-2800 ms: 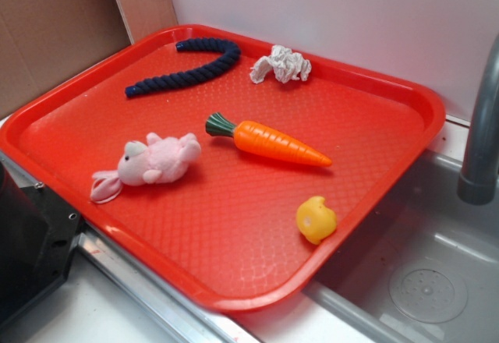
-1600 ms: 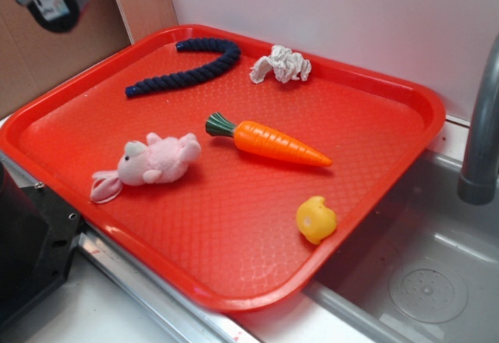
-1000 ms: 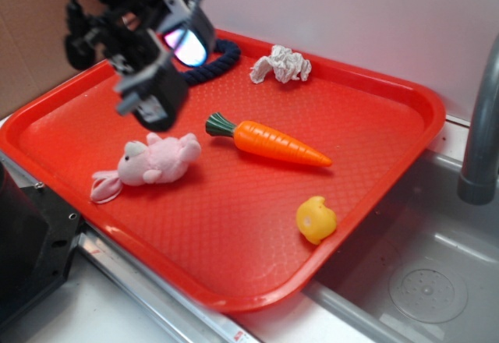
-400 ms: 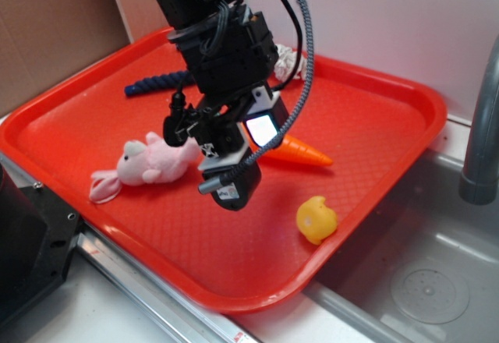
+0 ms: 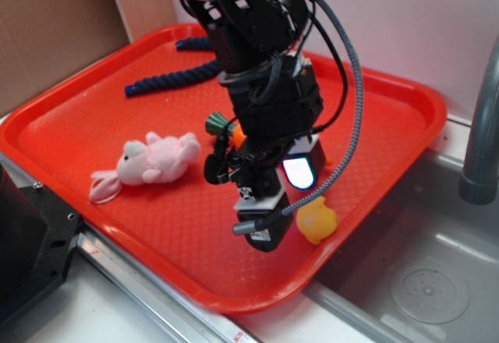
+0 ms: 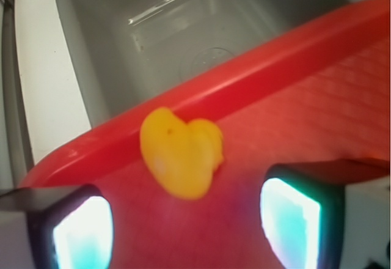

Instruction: Grab the yellow duck.

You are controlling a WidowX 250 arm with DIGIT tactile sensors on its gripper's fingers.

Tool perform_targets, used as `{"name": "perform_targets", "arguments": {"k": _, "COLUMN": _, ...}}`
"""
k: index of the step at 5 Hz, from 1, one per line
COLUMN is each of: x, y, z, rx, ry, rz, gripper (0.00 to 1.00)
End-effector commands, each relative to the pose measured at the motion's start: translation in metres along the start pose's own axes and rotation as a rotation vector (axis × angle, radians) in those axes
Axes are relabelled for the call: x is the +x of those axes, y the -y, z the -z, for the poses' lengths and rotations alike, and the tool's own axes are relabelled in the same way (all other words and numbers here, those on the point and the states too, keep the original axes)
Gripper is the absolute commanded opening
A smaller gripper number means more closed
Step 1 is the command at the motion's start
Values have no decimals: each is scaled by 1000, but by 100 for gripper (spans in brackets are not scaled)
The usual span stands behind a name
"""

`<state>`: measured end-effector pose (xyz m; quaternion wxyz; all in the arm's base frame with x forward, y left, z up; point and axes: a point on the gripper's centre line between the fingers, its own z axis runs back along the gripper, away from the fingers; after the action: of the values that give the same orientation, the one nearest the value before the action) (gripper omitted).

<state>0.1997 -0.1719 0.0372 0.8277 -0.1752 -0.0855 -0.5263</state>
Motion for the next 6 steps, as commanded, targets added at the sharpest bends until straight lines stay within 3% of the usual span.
{"name": "perform_targets", "arguments": {"k": 1, "x": 21, "y": 11, "z": 7, "rx": 67, "ry": -2, "rz": 38, "gripper": 97}}
{"name": "perform_targets", "arguments": {"k": 2, "x": 20, "y": 8, "z": 9, "rx": 71, "ry": 2, "rz": 23, "gripper": 0}}
{"name": "perform_targets", "arguments": {"k": 4, "x": 19, "y": 4, "z": 8, "rx": 76, "ry": 0, "rz": -8, "gripper": 0}}
{"name": "perform_targets", "arguments": {"k": 5, "x": 11, "y": -2, "z": -24, "rx": 104, "ry": 9, "rz": -143, "gripper": 0}}
{"name": "perform_targets", "arguments": {"k": 6, "x": -2, "y": -6, "z": -62, "rx": 196, "ry": 0, "rz": -369, "gripper": 0}}
